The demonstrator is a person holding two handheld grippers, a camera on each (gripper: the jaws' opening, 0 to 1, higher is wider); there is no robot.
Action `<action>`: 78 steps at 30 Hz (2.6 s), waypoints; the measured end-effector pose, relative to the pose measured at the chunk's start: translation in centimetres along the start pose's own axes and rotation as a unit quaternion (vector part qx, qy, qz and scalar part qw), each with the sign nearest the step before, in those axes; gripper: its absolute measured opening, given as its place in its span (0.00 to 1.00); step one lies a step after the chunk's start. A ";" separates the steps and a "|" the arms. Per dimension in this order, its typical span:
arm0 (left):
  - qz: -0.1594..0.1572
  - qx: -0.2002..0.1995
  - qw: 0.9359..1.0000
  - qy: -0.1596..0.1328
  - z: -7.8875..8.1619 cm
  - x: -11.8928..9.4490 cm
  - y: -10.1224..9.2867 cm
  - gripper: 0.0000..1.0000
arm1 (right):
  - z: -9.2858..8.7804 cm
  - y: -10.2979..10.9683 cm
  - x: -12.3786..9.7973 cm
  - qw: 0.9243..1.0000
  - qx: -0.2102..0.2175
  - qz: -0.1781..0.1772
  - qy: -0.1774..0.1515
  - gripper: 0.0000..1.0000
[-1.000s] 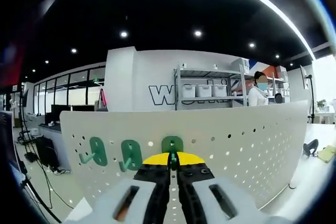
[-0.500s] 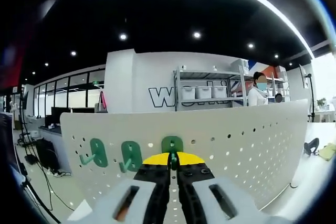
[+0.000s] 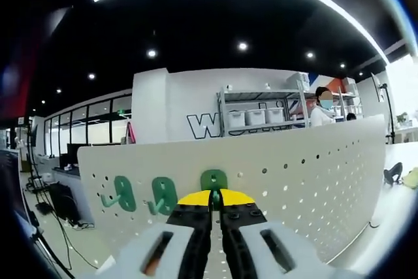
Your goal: Insert the hook assembly into the mounting plate slot until the hook locks in place.
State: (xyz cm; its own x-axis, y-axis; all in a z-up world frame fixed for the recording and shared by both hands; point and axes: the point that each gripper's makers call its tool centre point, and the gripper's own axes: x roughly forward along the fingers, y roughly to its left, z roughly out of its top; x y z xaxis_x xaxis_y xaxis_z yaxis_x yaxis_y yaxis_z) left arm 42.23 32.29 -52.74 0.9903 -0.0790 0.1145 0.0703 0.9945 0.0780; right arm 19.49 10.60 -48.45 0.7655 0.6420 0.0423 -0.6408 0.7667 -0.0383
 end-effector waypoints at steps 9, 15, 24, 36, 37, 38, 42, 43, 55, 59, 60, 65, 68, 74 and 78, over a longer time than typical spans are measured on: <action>0.006 0.013 1.000 -0.013 0.1 0.0 0.1 0.03 | -0.2 0.0 0.2 1.000 -0.001 0.001 0.004 0.71; 0.006 0.011 1.000 -0.017 0.1 0.0 0.1 0.03 | -0.4 0.1 0.4 1.000 0.000 0.002 0.008 0.71; 0.006 0.019 1.000 -0.023 0.0 0.0 0.1 0.03 | -0.6 0.2 0.5 1.000 0.001 0.002 0.011 0.71; 0.004 0.018 0.999 -0.029 0.3 -0.3 0.2 0.03 | -0.8 0.4 0.9 1.000 0.003 0.005 0.011 0.71; 0.004 0.017 0.999 -0.029 0.3 -0.3 0.2 0.03 | -0.8 0.4 0.9 1.000 0.003 0.005 0.011 0.71; 0.004 0.017 0.999 -0.029 0.3 -0.3 0.2 0.03 | -0.8 0.4 0.9 1.000 0.003 0.006 0.012 0.71; 0.007 0.011 0.999 -0.034 0.7 -0.5 0.5 0.03 | -1.0 0.4 0.9 1.000 0.003 0.006 0.015 0.71; 0.006 0.012 0.999 -0.033 0.7 -0.5 0.5 0.03 | -1.0 0.4 0.9 1.000 0.004 0.007 0.016 0.71; 0.002 0.016 0.999 -0.036 0.9 -0.5 0.3 0.03 | -1.1 0.7 1.2 1.000 0.005 0.011 0.015 0.71; 0.003 0.017 0.999 -0.032 0.5 -0.5 0.1 0.03 | -1.1 0.7 1.1 1.000 0.006 0.010 0.015 0.71; 0.003 0.017 0.999 -0.032 0.6 -0.5 0.1 0.03 | -1.1 0.7 1.1 1.000 0.006 0.010 0.015 0.71; 0.003 0.019 0.999 -0.034 0.6 -0.5 0.1 0.03 | -1.2 0.7 1.1 1.000 0.006 0.010 0.017 0.71; 0.004 0.020 0.999 -0.035 0.6 -0.4 0.1 0.03 | -1.2 0.7 1.2 1.000 0.006 0.010 0.015 0.71; 0.002 0.018 0.999 -0.029 0.2 -0.3 0.1 0.03 | -1.0 0.8 1.3 1.000 0.005 0.011 0.014 0.71; 0.003 0.018 0.999 -0.030 0.2 -0.2 0.1 0.03 | -1.1 0.7 1.3 1.000 0.005 0.010 0.015 0.71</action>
State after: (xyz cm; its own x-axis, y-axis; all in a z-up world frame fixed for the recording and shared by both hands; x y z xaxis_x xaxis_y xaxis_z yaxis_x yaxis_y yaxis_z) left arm 41.99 32.38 -52.61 0.9817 -0.0789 0.1734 0.0598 0.9918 0.1127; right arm 20.12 11.97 -49.48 0.7534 0.6574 0.0124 -0.6569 0.7534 -0.0289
